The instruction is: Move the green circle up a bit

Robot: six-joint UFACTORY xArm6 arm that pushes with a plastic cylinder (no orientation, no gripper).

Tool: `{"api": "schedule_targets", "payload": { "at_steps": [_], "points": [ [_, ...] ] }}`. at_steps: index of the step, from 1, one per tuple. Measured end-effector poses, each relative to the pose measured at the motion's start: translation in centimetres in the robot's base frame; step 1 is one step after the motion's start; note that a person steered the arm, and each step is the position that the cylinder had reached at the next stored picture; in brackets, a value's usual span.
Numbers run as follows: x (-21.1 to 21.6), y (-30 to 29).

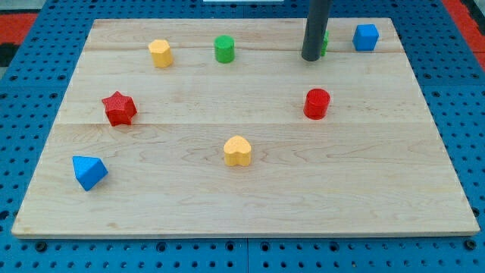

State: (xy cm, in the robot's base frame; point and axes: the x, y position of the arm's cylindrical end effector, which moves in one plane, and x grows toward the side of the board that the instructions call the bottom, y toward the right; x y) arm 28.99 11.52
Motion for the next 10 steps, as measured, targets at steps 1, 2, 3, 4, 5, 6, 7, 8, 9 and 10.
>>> {"api": "schedule_targets", "payload": {
  "at_steps": [1,2,3,4,5,6,7,8,9,10],
  "points": [
    [-0.8,0.0],
    [0.6,-3.0],
    [1.7,-9.6],
    [2.2,-17.0],
    [2.2,-19.5],
    [2.1,-17.3],
    [-0.9,-17.6],
    [-1.3,-16.9],
    [-1.3,-14.8],
    [-1.3,-13.2]
  ]
}}
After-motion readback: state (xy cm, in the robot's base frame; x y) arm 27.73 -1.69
